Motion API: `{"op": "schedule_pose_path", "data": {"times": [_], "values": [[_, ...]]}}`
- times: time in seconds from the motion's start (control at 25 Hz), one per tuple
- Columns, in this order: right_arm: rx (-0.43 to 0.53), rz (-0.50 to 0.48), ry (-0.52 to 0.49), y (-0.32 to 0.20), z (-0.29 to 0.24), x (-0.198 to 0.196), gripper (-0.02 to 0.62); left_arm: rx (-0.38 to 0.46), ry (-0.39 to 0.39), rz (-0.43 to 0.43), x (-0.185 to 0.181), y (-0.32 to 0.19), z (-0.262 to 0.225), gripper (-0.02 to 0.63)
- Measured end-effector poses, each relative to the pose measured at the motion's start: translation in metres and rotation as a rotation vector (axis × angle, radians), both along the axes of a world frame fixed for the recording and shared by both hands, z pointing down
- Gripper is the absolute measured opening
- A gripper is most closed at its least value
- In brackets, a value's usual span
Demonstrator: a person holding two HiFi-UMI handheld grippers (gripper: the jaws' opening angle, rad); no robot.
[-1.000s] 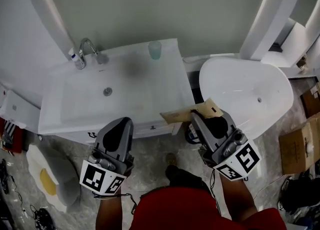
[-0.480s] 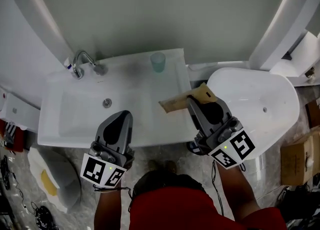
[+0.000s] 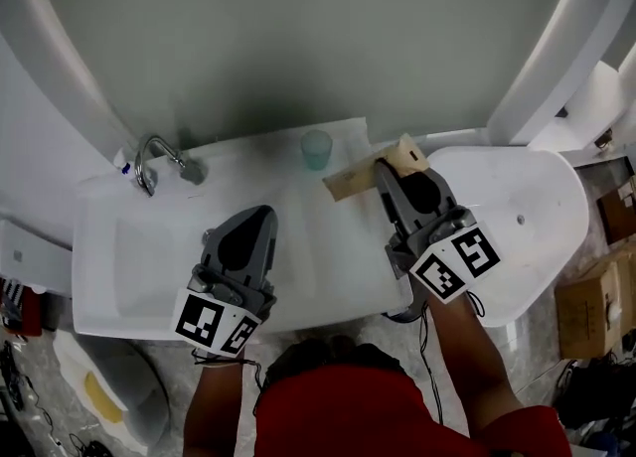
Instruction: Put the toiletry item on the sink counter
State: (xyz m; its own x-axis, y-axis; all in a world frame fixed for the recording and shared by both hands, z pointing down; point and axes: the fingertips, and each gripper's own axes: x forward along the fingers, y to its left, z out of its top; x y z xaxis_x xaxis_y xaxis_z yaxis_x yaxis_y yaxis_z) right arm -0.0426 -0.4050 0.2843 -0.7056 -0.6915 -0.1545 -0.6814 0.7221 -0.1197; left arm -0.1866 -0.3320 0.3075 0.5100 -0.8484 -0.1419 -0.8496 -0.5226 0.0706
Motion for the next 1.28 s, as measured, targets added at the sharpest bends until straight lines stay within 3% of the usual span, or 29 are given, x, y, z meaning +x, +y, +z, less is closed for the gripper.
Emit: {"op": "schedule_pose_path", "data": {"times": [0.36, 0.72, 1.28], "values": [[-0.034, 0.095, 0.014, -0.069, 0.015, -0.023, 0.074, -0.014, 0.011, 0.056, -0.017, -0.066, 0.011, 0.017], [-0.089, 0.124, 0.096, -0.138, 0.064, -0.045, 0.074, -0.021, 0.022, 0.030, -0.015, -0.122, 0.031, 0.017], [-0.181, 0.083, 0.193, -0.184, 0.145, -0.072, 0.075, -0.111, 0.008, 0.047, 0.013, -0.182, 0.079, 0.017]]}}
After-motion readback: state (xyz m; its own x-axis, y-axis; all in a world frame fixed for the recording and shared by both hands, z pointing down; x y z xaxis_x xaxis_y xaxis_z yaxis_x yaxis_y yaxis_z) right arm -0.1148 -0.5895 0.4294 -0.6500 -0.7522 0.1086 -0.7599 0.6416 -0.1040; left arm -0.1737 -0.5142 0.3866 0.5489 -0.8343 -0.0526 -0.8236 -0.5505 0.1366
